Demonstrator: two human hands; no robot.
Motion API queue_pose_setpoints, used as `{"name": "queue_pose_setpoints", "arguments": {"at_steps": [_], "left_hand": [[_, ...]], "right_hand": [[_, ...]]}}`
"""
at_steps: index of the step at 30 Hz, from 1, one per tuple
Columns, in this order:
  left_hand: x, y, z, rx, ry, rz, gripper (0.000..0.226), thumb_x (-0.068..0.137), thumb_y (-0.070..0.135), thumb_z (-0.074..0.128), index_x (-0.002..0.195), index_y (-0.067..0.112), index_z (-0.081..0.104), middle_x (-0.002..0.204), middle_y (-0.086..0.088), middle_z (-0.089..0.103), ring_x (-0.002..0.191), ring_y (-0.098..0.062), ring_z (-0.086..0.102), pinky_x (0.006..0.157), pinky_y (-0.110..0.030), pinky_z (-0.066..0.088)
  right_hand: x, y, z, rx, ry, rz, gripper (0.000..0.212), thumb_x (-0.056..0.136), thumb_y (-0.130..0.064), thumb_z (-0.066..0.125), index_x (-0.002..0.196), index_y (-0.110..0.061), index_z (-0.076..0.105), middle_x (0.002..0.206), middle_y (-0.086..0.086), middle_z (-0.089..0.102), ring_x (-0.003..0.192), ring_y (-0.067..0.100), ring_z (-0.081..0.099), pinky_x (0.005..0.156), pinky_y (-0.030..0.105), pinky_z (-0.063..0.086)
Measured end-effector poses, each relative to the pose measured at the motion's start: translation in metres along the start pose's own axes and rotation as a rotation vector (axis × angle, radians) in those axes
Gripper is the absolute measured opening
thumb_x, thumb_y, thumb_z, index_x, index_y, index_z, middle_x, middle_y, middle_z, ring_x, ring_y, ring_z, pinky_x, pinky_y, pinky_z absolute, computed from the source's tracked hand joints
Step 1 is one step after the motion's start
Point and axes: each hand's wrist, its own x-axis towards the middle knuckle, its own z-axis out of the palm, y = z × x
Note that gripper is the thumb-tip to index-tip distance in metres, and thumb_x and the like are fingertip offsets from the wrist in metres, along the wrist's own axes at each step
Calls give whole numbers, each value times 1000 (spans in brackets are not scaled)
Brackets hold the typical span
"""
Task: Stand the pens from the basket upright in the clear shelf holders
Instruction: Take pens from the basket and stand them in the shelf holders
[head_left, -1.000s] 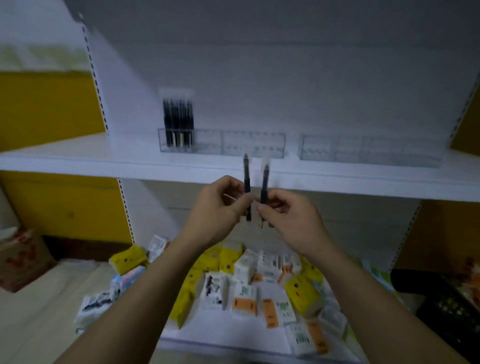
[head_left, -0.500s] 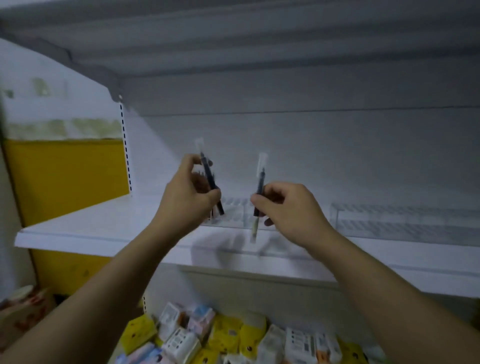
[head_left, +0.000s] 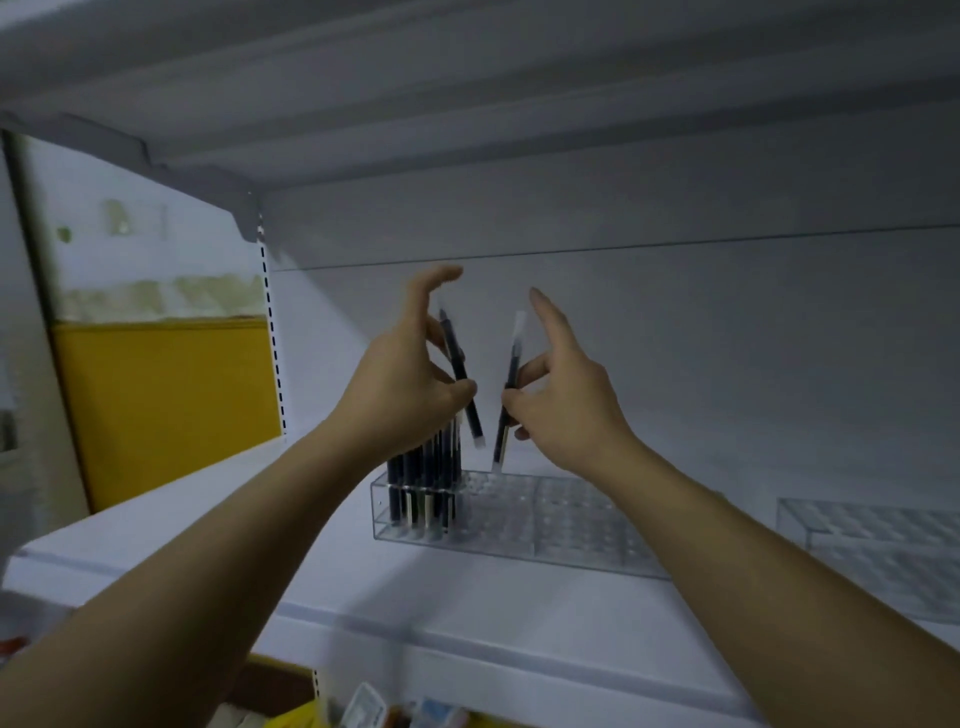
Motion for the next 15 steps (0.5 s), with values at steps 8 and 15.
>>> {"name": "queue_pose_setpoints", "arguments": {"at_steps": [8,15], "left_hand": [[18,-20,17,152,-39,144,60,84,17,71,126,39,35,93,9,59,95,-11,60,84,-28,50],[12,-35,27,293,-110,150,60,81,25,74,127,41,38,93,14,58,100,-14,53,96,-43,43]], "right_hand": [[6,17,12,-53,-30,-42,83,86,-9,69,141,-53,24,87,-12,57,67,13,65,65,34,61],[0,27,15,-136,-76,-72,68,89,-16,67,136,-48,30,89,-15,59,68,10,66,68,26,56]]}}
